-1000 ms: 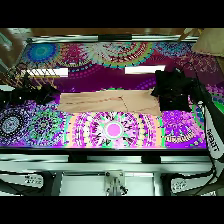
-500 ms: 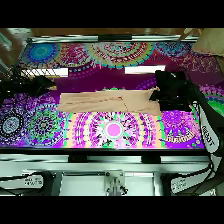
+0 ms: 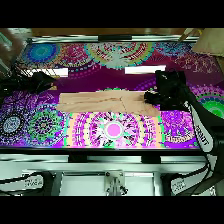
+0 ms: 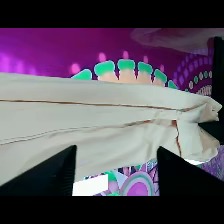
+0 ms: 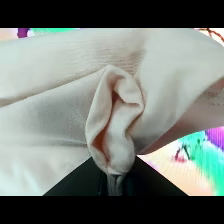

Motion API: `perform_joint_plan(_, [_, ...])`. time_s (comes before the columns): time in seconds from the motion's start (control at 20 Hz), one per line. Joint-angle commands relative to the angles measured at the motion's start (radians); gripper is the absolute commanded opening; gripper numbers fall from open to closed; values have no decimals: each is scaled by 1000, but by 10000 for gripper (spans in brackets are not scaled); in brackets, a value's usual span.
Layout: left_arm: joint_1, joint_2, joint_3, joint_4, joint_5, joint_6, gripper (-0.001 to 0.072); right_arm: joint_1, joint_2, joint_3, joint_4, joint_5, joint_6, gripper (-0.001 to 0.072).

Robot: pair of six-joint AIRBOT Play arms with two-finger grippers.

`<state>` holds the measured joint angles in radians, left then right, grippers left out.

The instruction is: Fold the shirts.

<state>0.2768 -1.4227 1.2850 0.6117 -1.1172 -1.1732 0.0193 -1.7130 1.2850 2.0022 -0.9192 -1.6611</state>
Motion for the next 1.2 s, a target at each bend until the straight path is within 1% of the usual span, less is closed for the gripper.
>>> perform_joint_plan(0.0, [-60, 0, -1, -21, -3, 39, 382, 9, 90, 4, 21, 20, -25, 67])
perform_joint_plan(0.05, [-95, -5, -3, -21, -3, 39, 268, 9, 126, 4, 24, 16, -25, 67])
perform_joint_plan(0.1, [-142, -14, -5, -21, -3, 39, 204, 9, 166, 4, 32, 6, -25, 67])
perform_joint_plan(0.15, [-191, -28, -5, -21, -3, 39, 94, 9, 203, 4, 45, -9, -25, 67])
perform_joint_plan(0.2, [-249, -48, -5, -21, 5, 39, 36, 9, 243, 4, 53, -35, -23, 67])
perform_joint_plan(0.3, [-365, -99, -5, -20, 46, 39, 35, 9, 320, 4, 58, -105, 6, 68])
perform_joint_plan(0.45, [-513, -159, -4, -20, 177, 39, 35, 9, 435, 4, 60, -265, 66, 76])
perform_joint_plan(0.55, [-583, -176, -4, -19, 264, 35, 34, 9, 499, 4, 58, -346, 95, 76])
perform_joint_plan(0.65, [-644, -189, -4, -19, 308, 34, 34, 9, 559, 4, 58, -380, 132, 76])
perform_joint_plan(0.85, [-753, -237, -3, -22, 307, -52, 34, 9, 644, 4, 63, -395, 190, 67])
perform_joint_plan(0.95, [-818, -259, -2, -45, 326, -52, 35, 10, 678, 4, 69, -425, 203, 67])
perform_joint_plan(1.15, [-954, -294, 3, -167, 474, -52, 35, 10, 723, 4, 105, -501, 214, 67])
